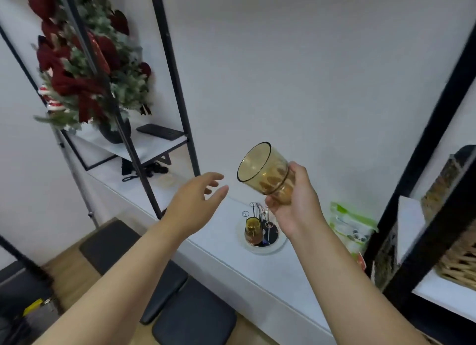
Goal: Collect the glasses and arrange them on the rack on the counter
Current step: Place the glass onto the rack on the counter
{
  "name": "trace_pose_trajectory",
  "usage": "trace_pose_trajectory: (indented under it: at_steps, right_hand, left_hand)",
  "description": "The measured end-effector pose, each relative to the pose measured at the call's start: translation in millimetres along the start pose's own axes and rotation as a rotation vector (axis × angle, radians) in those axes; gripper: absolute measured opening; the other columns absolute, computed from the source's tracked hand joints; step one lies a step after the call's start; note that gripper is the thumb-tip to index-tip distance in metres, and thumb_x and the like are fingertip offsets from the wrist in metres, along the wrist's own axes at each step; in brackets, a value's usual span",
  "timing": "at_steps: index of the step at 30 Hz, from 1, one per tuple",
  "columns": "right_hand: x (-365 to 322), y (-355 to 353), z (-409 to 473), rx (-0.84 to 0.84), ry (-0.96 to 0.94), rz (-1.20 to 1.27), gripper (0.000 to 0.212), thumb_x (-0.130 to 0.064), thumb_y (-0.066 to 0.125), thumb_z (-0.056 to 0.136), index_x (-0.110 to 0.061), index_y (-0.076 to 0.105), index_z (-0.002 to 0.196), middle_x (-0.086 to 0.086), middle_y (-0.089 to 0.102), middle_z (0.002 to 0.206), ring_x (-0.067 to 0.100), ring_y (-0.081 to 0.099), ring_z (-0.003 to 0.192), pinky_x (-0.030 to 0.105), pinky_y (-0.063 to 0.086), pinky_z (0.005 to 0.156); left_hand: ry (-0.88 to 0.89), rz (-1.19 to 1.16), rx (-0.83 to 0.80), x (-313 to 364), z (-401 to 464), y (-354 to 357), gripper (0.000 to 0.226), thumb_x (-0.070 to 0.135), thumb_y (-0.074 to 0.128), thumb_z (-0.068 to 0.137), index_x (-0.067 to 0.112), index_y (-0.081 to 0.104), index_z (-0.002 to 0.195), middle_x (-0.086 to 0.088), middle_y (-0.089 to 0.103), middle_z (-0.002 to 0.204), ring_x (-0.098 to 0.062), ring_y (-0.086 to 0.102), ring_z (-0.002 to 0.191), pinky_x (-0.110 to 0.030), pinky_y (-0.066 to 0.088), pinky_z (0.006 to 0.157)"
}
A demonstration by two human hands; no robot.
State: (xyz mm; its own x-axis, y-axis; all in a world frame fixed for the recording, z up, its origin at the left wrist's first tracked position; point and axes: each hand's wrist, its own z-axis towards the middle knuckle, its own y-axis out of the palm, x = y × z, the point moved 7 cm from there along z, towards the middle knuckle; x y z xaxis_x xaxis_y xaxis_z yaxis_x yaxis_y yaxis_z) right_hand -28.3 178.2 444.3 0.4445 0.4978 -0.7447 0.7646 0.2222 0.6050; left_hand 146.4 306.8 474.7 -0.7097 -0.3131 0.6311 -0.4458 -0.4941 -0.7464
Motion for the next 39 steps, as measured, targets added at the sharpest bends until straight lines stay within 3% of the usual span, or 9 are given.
trace_pose_trajectory:
  at_steps: [5,10,18,24,29,32,36,39]
  right_hand:
    - [-13,-21,90,0.106,-0.204,-0.242,0.022,-0.037,0.065,0.101,-0.015,0.067,0.105,0.009,0.071,0.093,0.022,0.068,0.069,0.032,0.053,0.050]
    - [-15,-72,155,0.319,-0.358,-0.482,0.017,-0.038,0.070,0.097,-0.023,0.068,0.104,-0.001,0.070,0.101,0.019,0.073,0.079,0.032,0.060,0.052]
    - [66,-141,262,0.404,-0.413,-0.781,0.017,-0.035,0.077,0.093,-0.030,0.068,0.107,-0.003,0.065,0.096,0.021,0.068,0.083,0.035,0.062,0.051]
    - [144,-173,313,0.488,-0.445,-0.933,0.040,-0.045,0.078,0.089,-0.040,0.061,0.125,-0.008,0.061,0.092,0.021,0.067,0.084,0.052,0.064,0.072]
    - [186,-182,330,0.544,-0.462,-1.031,0.054,-0.058,0.076,0.083,-0.045,0.057,0.132,-0.014,0.060,0.096,0.020,0.066,0.091,0.055,0.062,0.080]
    - [199,-180,337,0.542,-0.490,-1.120,0.055,-0.053,0.077,0.086,-0.041,0.056,0.135,-0.005,0.062,0.098,0.020,0.064,0.088,0.049,0.060,0.085]
    - [204,-174,340,0.544,-0.543,-1.265,0.057,-0.049,0.076,0.088,-0.035,0.056,0.140,-0.002,0.061,0.107,0.011,0.057,0.089,0.022,0.046,0.081]
    - [209,-172,342,0.539,-0.544,-1.361,0.060,-0.048,0.076,0.089,-0.033,0.054,0.143,-0.001,0.059,0.113,0.012,0.054,0.094,0.025,0.041,0.080]
  left_hand:
    - [-0.015,0.040,-0.079,-34,80,64,0.044,0.053,0.056,0.099,0.035,0.057,0.140,0.012,0.063,0.131,-0.009,0.060,0.114,-0.038,0.052,0.098]
    - [-0.034,0.136,-0.195,-89,136,162,0.052,0.052,0.061,0.097,0.032,0.053,0.144,0.006,0.058,0.141,-0.016,0.057,0.126,-0.034,0.048,0.102]
    - [-0.129,0.027,-0.347,-203,199,327,0.073,0.054,0.075,0.084,0.031,0.048,0.147,0.005,0.054,0.144,-0.020,0.047,0.135,-0.030,0.041,0.100]
    - [0.005,0.019,-0.382,-261,225,390,0.083,0.056,0.081,0.077,0.032,0.045,0.148,0.008,0.051,0.145,-0.018,0.042,0.137,-0.030,0.041,0.100]
    - [0.160,0.028,-0.406,-281,231,409,0.086,0.062,0.080,0.076,0.033,0.044,0.149,0.010,0.050,0.145,-0.017,0.039,0.138,-0.030,0.043,0.101]
    - [0.218,0.038,-0.394,-288,234,414,0.085,0.061,0.081,0.075,0.032,0.046,0.147,0.010,0.052,0.142,-0.017,0.039,0.136,-0.028,0.041,0.097]
    - [0.278,0.045,-0.354,-293,239,421,0.083,0.062,0.082,0.073,0.030,0.051,0.144,0.009,0.053,0.139,-0.017,0.039,0.132,-0.026,0.039,0.091]
    - [0.333,0.067,-0.329,-294,240,426,0.076,0.060,0.083,0.073,0.029,0.057,0.138,0.007,0.054,0.137,-0.017,0.039,0.130,-0.027,0.041,0.088]
